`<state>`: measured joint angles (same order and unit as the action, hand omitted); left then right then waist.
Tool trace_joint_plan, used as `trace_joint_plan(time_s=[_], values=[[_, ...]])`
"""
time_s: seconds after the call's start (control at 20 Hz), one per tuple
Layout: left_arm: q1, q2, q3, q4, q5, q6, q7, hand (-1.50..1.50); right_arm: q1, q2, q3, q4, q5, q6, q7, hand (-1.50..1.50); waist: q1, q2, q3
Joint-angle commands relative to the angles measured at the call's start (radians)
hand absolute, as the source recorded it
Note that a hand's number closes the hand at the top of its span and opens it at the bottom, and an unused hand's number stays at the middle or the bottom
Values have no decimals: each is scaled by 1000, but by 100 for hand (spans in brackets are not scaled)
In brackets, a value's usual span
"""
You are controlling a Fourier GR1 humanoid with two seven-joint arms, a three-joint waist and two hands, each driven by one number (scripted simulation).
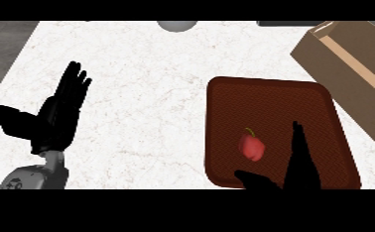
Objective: Pick the bell pepper from the tray and place it in the cardboard box
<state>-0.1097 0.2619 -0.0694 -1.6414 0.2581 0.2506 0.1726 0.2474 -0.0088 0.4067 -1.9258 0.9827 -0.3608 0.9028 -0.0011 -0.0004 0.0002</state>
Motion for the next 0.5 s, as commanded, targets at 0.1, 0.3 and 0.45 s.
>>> trace_joint_plan(time_s=[0.1, 0.3, 0.45], values=[[-20, -24, 41, 17, -25, -39, 19, 0, 11, -18, -25, 25, -24, -9, -4, -150, -1, 0, 0], [-21, -18, 83, 14, -15, -78, 37, 0, 0, -14, -30, 70, -66, -29, -57, -150, -1, 0, 0], [-66, -68, 57, 96, -60, -69, -23, 0, -110, -5, -94, 132, -100, 12, -48, -150, -2, 1, 0]])
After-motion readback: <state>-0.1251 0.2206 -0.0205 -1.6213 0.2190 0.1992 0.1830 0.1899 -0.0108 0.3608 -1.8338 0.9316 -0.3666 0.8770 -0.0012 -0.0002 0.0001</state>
